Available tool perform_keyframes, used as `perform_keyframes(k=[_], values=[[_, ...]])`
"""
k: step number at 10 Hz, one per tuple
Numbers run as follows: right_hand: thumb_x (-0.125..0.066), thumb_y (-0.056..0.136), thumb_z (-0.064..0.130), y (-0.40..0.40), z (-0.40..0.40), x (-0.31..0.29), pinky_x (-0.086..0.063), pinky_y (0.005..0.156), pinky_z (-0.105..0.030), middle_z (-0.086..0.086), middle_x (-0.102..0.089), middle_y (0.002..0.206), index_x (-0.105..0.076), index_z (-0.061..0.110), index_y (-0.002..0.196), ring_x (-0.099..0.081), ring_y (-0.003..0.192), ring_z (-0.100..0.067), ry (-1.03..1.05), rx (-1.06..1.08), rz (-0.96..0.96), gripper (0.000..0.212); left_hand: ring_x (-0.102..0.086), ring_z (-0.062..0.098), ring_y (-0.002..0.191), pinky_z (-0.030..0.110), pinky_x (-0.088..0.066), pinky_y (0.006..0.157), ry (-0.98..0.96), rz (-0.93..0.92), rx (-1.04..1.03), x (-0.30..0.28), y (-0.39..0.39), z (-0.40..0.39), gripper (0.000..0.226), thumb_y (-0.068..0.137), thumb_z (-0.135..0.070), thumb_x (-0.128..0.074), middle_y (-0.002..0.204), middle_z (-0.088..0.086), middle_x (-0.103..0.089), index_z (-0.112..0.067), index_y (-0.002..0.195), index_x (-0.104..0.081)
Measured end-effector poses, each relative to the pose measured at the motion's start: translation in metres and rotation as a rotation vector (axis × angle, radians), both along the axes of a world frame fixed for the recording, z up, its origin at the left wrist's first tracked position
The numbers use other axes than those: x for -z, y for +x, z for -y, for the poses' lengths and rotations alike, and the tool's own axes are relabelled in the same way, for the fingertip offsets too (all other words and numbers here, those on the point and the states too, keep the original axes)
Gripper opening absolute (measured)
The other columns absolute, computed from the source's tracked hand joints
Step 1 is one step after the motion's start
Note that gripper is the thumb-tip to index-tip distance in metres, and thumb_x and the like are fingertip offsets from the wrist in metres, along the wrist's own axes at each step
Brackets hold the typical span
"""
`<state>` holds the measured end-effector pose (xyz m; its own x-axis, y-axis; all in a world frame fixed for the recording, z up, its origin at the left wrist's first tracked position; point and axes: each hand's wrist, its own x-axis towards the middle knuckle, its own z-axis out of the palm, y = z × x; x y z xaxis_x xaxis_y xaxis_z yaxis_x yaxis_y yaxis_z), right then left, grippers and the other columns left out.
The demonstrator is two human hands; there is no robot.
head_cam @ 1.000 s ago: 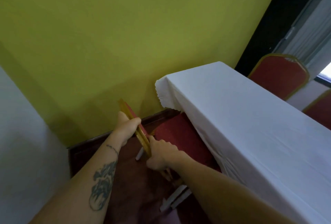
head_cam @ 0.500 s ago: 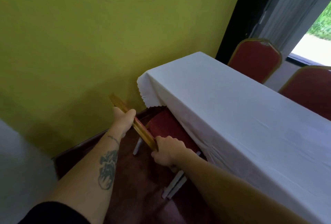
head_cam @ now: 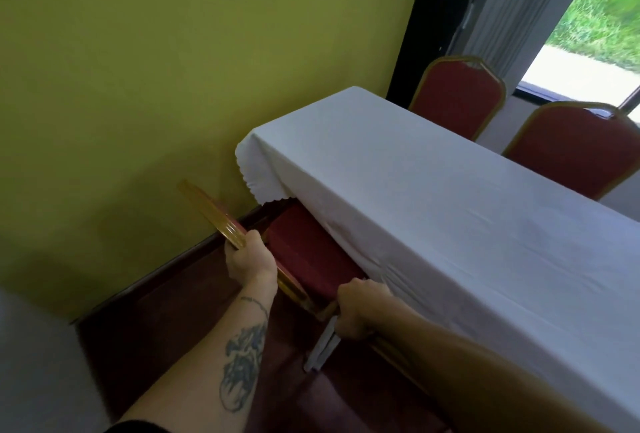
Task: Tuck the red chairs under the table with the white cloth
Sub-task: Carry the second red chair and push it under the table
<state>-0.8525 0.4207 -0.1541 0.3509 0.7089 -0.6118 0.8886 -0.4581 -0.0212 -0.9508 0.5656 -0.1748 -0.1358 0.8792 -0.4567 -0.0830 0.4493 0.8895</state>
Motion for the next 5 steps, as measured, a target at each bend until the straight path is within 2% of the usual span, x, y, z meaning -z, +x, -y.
perform_keyframes(k=[2, 3, 4, 5], values=[[-0.064, 0.079, 0.038, 0.007, -0.017, 0.000, -0.033, 0.048, -0.028, 0.000, -0.056, 0.078, -0.052, 0.021, 0.071, -0.053, 0.062, -0.017, 0.065, 0.026, -0.009, 0.022, -0.061, 0.027, 0.103, 0.050, -0.049, 0.096, -0.022, -0.001, 0.027, -0.006, 0.013, -0.012, 0.047, 0.081, -0.036, -0.057, 0.115, 0.004, -0.063, -0.019, 0.125, -0.062], [-0.065, 0.081, 0.039, 0.011, -0.022, -0.002, -0.033, 0.049, -0.030, -0.001, -0.057, 0.080, -0.052, 0.021, 0.073, -0.054, 0.064, -0.018, 0.120, 0.070, -0.009, 0.023, -0.057, 0.026, 0.102, 0.048, -0.047, 0.094, -0.021, -0.030, 0.056, -0.008, 0.018, -0.021, 0.054, 0.082, -0.038, -0.057, 0.113, 0.002, -0.057, -0.015, 0.131, -0.057], [-0.068, 0.082, 0.046, 0.011, -0.020, 0.002, -0.035, 0.051, -0.031, 0.000, -0.057, 0.083, -0.048, 0.024, 0.076, -0.055, 0.067, -0.018, 0.134, 0.106, -0.040, 0.030, -0.053, 0.025, 0.098, 0.047, -0.046, 0.090, -0.018, -0.090, 0.096, -0.007, 0.020, -0.025, 0.056, 0.082, -0.038, -0.055, 0.110, 0.001, -0.052, -0.013, 0.132, -0.055], [-0.066, 0.082, 0.056, 0.020, -0.016, -0.007, -0.041, 0.055, -0.032, 0.000, -0.059, 0.083, -0.052, 0.024, 0.078, -0.058, 0.070, -0.018, 0.213, 0.169, -0.076, 0.035, -0.058, 0.032, 0.107, 0.048, -0.048, 0.089, 0.078, -0.275, 0.154, -0.009, 0.013, -0.025, 0.060, 0.081, -0.031, -0.057, 0.125, 0.007, -0.057, -0.011, 0.137, -0.049]])
